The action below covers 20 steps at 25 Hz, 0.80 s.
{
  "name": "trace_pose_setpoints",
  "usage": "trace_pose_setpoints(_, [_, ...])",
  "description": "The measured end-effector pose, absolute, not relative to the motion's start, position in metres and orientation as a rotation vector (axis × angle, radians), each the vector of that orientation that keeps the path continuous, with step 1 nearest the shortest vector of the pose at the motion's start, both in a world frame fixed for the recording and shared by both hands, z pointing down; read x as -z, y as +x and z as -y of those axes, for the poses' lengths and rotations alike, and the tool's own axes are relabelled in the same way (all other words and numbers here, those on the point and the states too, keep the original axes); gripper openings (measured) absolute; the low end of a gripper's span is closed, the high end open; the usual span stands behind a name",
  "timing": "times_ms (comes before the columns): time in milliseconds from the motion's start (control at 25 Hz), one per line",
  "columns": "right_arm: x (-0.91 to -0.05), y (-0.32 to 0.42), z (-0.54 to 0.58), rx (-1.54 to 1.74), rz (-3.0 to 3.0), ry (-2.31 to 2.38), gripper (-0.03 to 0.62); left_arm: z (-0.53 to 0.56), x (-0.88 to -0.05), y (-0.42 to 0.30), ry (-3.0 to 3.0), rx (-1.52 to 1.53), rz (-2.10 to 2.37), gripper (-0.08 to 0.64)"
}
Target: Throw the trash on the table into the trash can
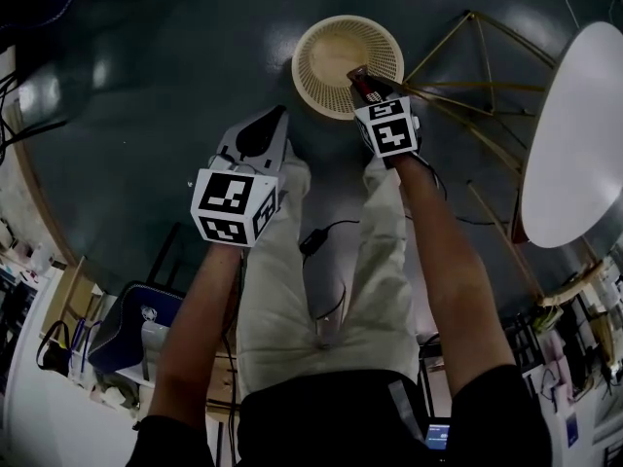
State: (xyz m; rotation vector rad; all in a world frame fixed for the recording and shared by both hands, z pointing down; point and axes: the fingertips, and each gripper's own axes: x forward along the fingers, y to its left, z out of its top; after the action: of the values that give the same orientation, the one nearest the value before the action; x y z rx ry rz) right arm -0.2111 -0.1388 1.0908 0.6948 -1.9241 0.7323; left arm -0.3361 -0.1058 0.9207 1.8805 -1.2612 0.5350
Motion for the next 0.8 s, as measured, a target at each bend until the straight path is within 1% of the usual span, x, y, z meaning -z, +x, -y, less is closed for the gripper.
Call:
trace_pose_setpoints(80, [-1.091,-0.214,0.139,-0.707,1.926,0.675,0.136,0.108,-0.921,-0.339,1.878,-0.536,1.267,0.012])
trace_pose_setpoints(160, [-1.091,-0.217,0.137,-0.688,1.924,0.652,0.178,0.108,-0.921,-0.340,1.878,-0.536,1.269,0.012])
trace_pose_setpoints(520, [-1.082,-0.219,0.134,-0.686,1.925,0.659,0.179,0.107,-0.922,-0.339,1.884,-0.534,1.262,0.012])
trace_pose_setpoints(800, [-1.022,-0.222,0.144,-0.703,1.994,0.698,0.178,0.105,-0.895,-0.341,1.893,-0.531,1.283,0.012])
